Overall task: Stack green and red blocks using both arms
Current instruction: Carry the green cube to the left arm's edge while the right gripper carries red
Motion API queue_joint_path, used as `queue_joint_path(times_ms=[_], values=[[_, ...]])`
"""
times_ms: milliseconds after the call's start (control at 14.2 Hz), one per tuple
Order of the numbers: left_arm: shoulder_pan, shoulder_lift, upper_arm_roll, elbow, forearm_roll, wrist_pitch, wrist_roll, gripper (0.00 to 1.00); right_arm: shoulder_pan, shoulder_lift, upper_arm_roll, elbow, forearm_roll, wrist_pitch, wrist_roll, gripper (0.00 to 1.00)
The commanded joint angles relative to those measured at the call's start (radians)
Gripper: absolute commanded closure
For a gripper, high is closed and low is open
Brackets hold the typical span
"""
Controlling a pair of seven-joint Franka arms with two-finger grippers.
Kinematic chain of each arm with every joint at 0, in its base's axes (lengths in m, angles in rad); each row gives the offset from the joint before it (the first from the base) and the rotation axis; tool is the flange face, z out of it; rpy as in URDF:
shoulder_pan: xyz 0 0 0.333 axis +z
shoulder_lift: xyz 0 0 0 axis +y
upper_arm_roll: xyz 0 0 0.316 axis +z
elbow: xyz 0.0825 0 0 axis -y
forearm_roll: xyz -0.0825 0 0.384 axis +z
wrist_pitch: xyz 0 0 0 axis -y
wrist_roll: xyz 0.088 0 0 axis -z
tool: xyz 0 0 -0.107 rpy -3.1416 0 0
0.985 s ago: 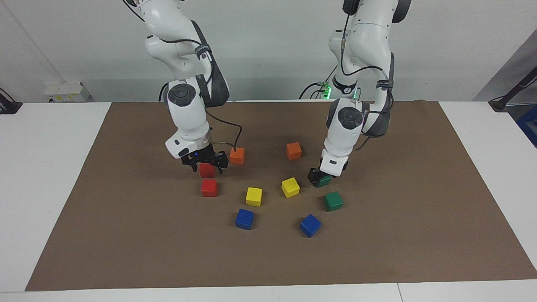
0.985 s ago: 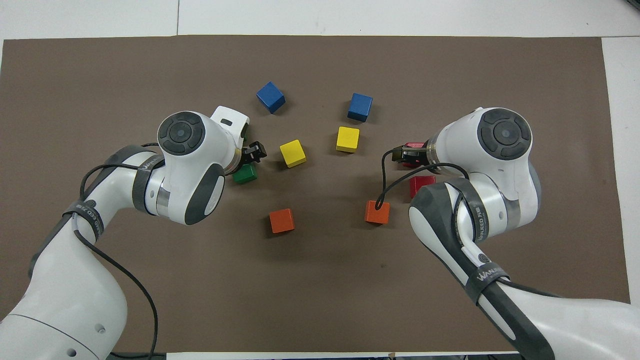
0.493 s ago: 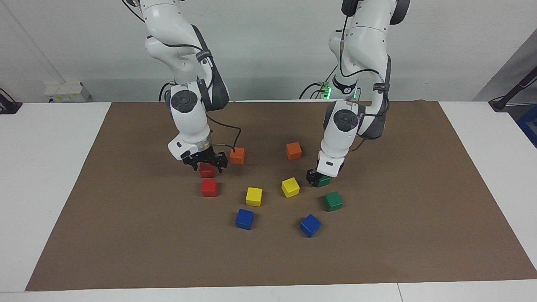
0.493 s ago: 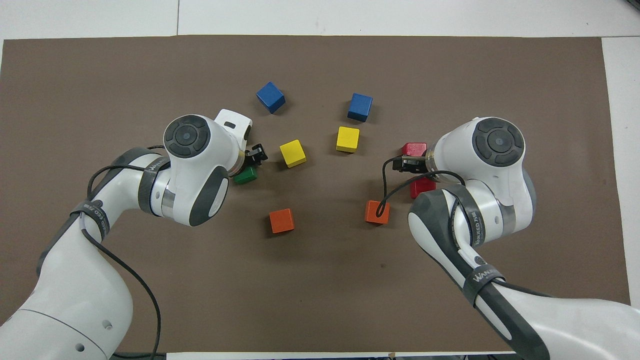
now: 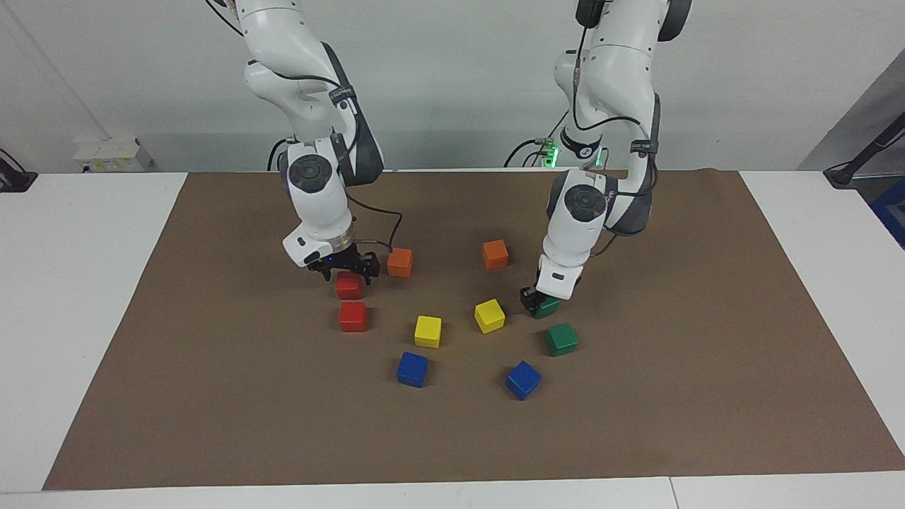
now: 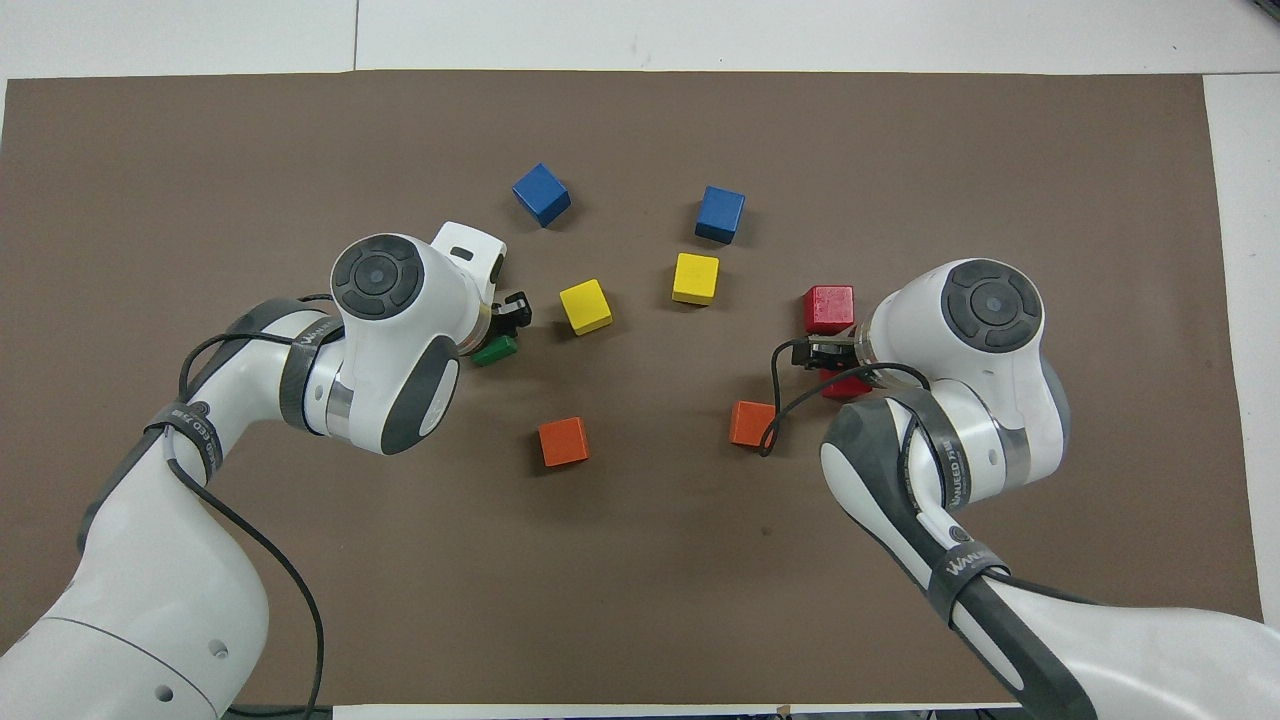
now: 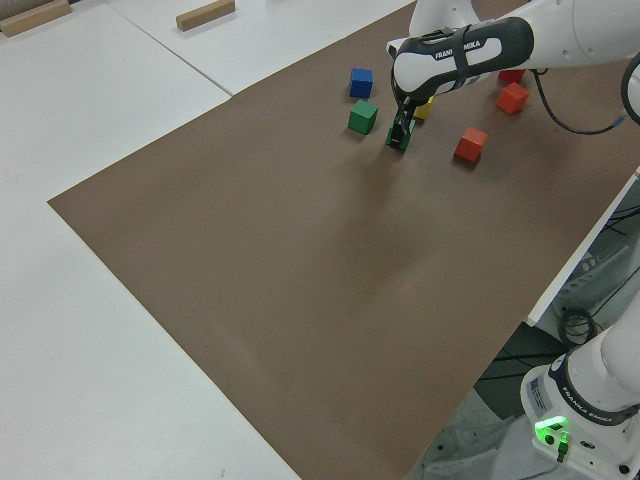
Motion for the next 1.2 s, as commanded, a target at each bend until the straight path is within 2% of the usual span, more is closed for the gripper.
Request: queue_joint_path(times_ms=[0, 211, 422, 563, 633, 774, 915, 985, 1126], values=[[0.113, -0.098, 0.002, -0.007, -0.001, -0.095, 0.106, 1.00, -0.008, -0.030, 0.004, -0.041, -0.002, 0.028, 0.005, 0.00], [0.278, -0.155, 0.000, -0.013, -0.002, -0.203, 0.396, 1.00, -0.009, -0.023, 0.004, -0.059, -0.002, 0.077, -0.006, 0.00], [0.472, -0.172, 0.000, -0.062, -0.002, -0.168, 0.688, 1.00, -0.009, -0.004, 0.004, -0.063, -0.002, 0.108, -0.005, 0.00], [0.573, -0.196, 0.000, -0.141, -0.004, -0.101, 0.891, 1.00, -0.009, 0.000, 0.004, -0.064, -0.002, 0.119, -0.008, 0.02], [0.601, -0.198, 0.000, -0.170, -0.004, -0.068, 0.933, 1.00, -0.009, 0.005, 0.004, -0.064, -0.002, 0.119, -0.009, 0.09], [0.613, -0.187, 0.000, -0.188, -0.004, -0.028, 0.944, 1.00, -0.009, 0.005, 0.002, -0.064, -0.002, 0.117, -0.009, 0.34], [0.626, -0.172, -0.001, -0.192, -0.004, -0.001, 0.946, 1.00, -0.012, 0.007, 0.002, -0.055, -0.002, 0.110, -0.008, 0.78], [0.627, -0.161, 0.000, -0.197, -0.004, 0.012, 0.950, 1.00, -0.020, 0.010, 0.002, -0.040, -0.002, 0.099, -0.011, 0.86], [0.629, -0.134, 0.000, -0.203, -0.004, 0.061, 0.964, 1.00, -0.040, 0.011, 0.002, -0.006, -0.002, 0.061, -0.015, 0.87]])
